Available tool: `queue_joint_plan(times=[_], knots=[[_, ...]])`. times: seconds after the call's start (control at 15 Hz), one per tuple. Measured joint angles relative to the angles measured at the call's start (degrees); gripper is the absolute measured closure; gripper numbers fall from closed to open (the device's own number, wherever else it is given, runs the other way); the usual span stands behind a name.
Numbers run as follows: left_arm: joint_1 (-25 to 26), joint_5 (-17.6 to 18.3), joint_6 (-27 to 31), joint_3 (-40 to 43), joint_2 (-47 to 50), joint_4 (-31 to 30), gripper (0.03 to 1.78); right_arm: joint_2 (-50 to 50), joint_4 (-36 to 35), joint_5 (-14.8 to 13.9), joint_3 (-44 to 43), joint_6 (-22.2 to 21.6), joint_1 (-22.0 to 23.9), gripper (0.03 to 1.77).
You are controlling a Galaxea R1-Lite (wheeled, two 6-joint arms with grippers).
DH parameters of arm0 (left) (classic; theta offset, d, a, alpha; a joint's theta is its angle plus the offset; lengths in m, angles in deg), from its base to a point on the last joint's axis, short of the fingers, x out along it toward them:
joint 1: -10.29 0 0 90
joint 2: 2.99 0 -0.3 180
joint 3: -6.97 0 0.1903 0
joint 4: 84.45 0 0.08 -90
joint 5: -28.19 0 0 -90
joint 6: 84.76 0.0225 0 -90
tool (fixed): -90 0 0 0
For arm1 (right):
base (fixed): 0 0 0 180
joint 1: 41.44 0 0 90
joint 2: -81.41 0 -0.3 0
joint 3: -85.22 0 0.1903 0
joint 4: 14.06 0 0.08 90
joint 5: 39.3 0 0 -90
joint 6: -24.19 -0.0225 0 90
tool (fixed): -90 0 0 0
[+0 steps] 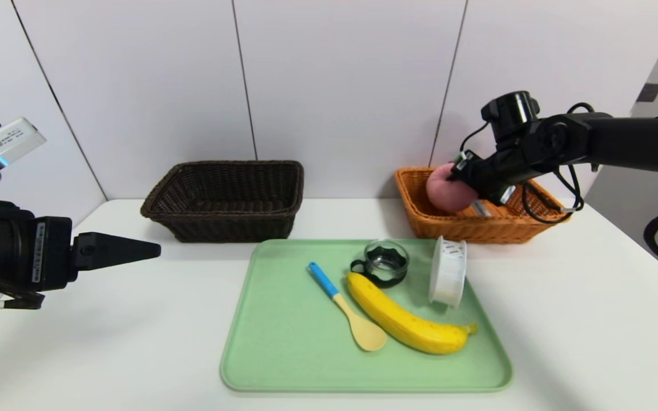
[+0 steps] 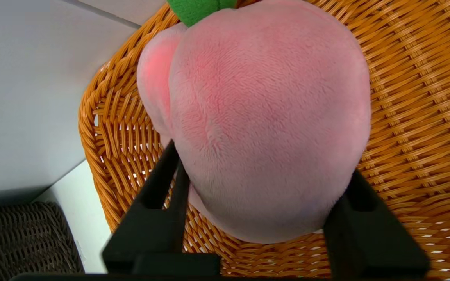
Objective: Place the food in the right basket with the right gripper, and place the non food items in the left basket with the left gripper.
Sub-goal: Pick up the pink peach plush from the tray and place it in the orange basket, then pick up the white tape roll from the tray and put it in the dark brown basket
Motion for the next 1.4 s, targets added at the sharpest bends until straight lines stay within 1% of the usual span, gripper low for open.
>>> queue_joint_plan(times=[0.13,0.27,0.53,0.73,0.8,0.87,1.0,1.07,1.27,1.4], knots=[[-0.1,1.6,-0.4,-0.9,-0.4,-0.1,0.12,0.2,0.2,-0.3,0.0,-0.1,-0.2,0.65],[-0.1,1.7,-0.4,-1.2,-0.6,-0.1,0.12,0.3,0.7,-0.4,0.3,-0.2,-0.3,0.51],[-0.2,1.4,-0.4,-1.3,-0.7,-0.1,0.12,-2.4,1.1,-1.2,0.2,0.8,-1.3,0.34],[-0.2,1.4,-0.3,-1.4,-0.7,-0.2,0.12,-6.9,6.8,-1.2,0.2,3.3,-3.9,0.26],[-0.2,1.4,-0.3,-1.4,-0.6,-0.2,0.12,-8.5,7.5,-1.4,0.2,3.7,-4.8,0.24],[-0.2,1.4,-0.3,-1.4,-0.6,-0.2,0.12,-9.7,8.0,-2.6,0.2,4.2,-5.4,0.22],[-0.2,1.5,-0.3,-1.4,-0.5,-0.1,0.12,-11.1,8.2,-5.7,0.4,4.9,-5.6,0.19],[-0.2,1.5,-0.3,-1.3,-0.3,0.0,0.12,-11.9,8.7,-6.2,0.4,5.8,-5.6,0.18],[-0.2,1.5,-0.3,-1.0,0.3,0.3,0.12,-15.0,12.5,-6.7,0.4,9.0,-6.7,0.15],[-0.3,1.5,-0.3,-0.7,0.6,0.4,0.12,-17.0,17.2,-6.8,0.4,8.9,-8.4,0.14]])
